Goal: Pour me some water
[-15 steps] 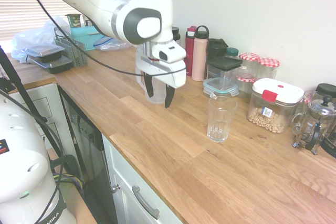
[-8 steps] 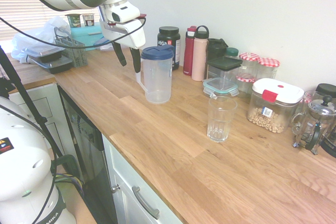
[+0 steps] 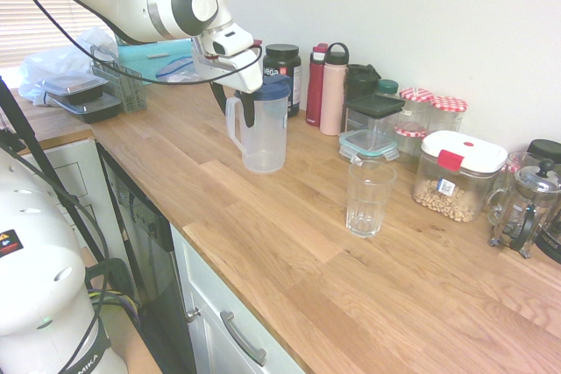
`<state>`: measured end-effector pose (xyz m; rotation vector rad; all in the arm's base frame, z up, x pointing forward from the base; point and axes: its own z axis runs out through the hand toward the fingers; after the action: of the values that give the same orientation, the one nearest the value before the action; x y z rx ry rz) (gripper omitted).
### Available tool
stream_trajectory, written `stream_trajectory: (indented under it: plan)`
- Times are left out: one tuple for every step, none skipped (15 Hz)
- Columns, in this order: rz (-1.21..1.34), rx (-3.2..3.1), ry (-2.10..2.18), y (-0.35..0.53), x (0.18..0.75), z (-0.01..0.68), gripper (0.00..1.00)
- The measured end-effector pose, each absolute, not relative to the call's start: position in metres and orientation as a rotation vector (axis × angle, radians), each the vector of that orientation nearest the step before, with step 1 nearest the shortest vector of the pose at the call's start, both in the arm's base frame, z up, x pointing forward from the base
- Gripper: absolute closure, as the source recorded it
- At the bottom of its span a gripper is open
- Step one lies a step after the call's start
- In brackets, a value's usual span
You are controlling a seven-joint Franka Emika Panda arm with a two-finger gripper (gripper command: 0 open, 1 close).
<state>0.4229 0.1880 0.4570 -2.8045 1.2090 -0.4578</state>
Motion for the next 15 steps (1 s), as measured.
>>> stream_trajectory:
  plan:
    - [-0.463, -2.804, 1.21, 0.1875, 0.4233, 0.4573, 1.0]
    - [-0.467, -2.804, 1.211, 0.1869, 0.4236, 0.4575, 1.0]
    - [-0.468, -2.803, 1.212, 0.1862, 0.424, 0.4577, 1.0]
    - [-0.47, -2.802, 1.211, 0.1863, 0.424, 0.4579, 1.0]
    - [-0.473, -2.801, 1.209, 0.1864, 0.4242, 0.4581, 1.0]
    - [-0.475, -2.8, 1.206, 0.1865, 0.4245, 0.4578, 1.0]
    - [-0.476, -2.8, 1.203, 0.1868, 0.4247, 0.457, 1.0]
    - [-0.475, -2.8, 1.202, 0.187, 0.4247, 0.4566, 1.0]
    - [-0.474, -2.8, 1.201, 0.1873, 0.4246, 0.4566, 1.0]
    - [-0.475, -2.799, 1.199, 0.1873, 0.4247, 0.4569, 1.0]
    - [-0.476, -2.798, 1.2, 0.1866, 0.425, 0.4572, 1.0]
    - [-0.476, -2.796, 1.202, 0.1857, 0.4254, 0.4574, 1.0]
    - [-0.476, -2.795, 1.204, 0.1846, 0.4258, 0.4575, 1.0]
    - [-0.475, -2.793, 1.208, 0.183, 0.4264, 0.4577, 1.0]
    - [-0.473, -2.792, 1.212, 0.181, 0.427, 0.4576, 1.0]
